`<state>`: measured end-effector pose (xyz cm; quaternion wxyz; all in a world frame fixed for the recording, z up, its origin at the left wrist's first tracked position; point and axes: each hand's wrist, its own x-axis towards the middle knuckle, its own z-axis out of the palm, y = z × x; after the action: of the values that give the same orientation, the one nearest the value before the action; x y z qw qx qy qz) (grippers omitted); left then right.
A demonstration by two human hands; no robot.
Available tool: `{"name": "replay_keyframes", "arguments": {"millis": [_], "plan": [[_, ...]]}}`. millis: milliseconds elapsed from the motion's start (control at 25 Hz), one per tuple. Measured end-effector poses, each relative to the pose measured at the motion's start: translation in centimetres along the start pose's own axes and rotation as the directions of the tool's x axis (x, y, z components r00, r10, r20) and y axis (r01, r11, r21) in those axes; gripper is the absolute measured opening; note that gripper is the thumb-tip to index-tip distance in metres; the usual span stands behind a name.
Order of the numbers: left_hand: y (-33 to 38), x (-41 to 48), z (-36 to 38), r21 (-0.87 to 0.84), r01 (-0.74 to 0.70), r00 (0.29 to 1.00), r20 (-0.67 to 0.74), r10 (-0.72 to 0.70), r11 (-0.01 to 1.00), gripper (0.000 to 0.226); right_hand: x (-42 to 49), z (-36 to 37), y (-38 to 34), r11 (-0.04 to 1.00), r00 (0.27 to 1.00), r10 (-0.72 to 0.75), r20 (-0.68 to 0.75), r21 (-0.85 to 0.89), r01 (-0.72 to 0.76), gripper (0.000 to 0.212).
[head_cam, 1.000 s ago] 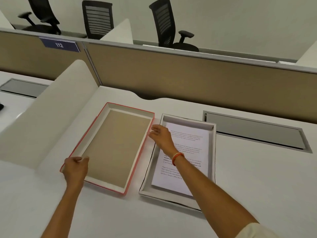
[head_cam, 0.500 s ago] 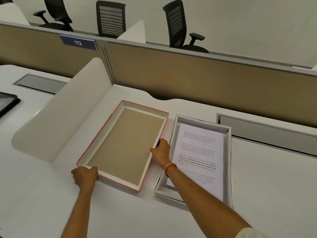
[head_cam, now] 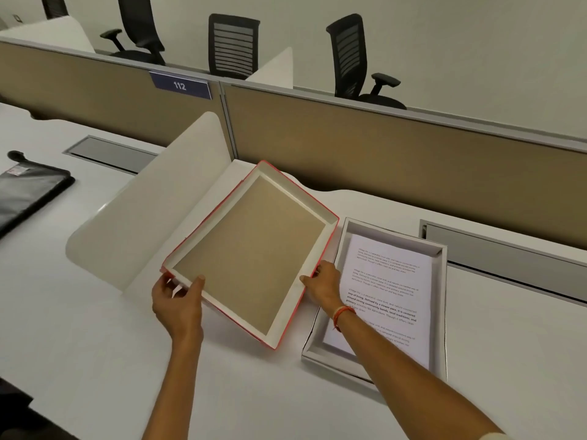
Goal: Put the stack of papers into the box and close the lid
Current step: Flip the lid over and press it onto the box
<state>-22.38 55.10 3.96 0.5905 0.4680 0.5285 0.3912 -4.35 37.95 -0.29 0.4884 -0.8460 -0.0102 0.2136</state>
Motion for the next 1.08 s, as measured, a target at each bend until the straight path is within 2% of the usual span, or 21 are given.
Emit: {"name": "replay_keyframes", "arguments": {"millis": [120,240,480,600,720,800,880,920,1000,1080], "plan": [[1.5,-1.8,0.6,-0.024,-0.102,0.994,0.037,0.102,0.995,0.06,-1.6,-0.7,-4.6,0.99,0.985,-0.14,-0.104,0.006,0.141,0.038],[2.5,-3.6,1.0,-0.017,-0.213,0.974,0.074,0.213,0.977,0.062,-3.4,-0.1,-10.8,0.959,0.968,-0.251,-0.014,0.13,0.251,0.04],[3.7,-7.3,1.2,0.045,-0.39,0.91,0.174,0.377,0.92,0.066,-5.5,-0.4,-18.0,0.902,0.969,-0.23,0.093,0.395,0.177,0.05],[3.3,-8.8,1.4,0.062,-0.452,0.877,0.213,0.431,0.89,0.068,-5.8,-1.5,-19.0,0.867,0.964,-0.223,0.148,0.482,0.126,0.028],[2.8,-9.9,1.6,0.092,-0.494,0.845,0.284,0.452,0.865,0.075,-6.3,-3.0,-18.7,0.867,0.98,-0.184,0.08,0.483,0.123,0.013],[2.8,-10.7,1.2,0.09,-0.562,0.79,0.355,0.5,0.822,0.079,-6.7,-4.2,-18.4,0.865,0.987,-0.147,0.057,0.491,0.101,0.015],[3.0,-11.0,0.7,-0.035,-0.614,0.697,0.444,0.563,0.789,0.079,-7.3,-5.9,-18.0,0.856,0.992,-0.117,0.048,0.511,0.077,0.014],[3.1,-10.6,0.7,-0.117,-0.591,0.672,0.476,0.567,0.798,0.077,-7.5,-6.9,-17.7,0.848,0.993,-0.105,0.05,0.526,0.063,0.012],[3.1,-8.8,1.6,-0.178,-0.457,0.715,0.509,0.479,0.871,0.061,-8.2,-9.5,-17.1,0.829,0.994,-0.088,0.068,0.559,0.035,0.011],[2.8,-6.8,3.6,0.012,-0.355,0.77,0.572,0.285,0.935,0.056,-9.2,-12.4,-16.4,0.819,0.989,-0.101,0.105,0.573,0.022,0.021]]}}
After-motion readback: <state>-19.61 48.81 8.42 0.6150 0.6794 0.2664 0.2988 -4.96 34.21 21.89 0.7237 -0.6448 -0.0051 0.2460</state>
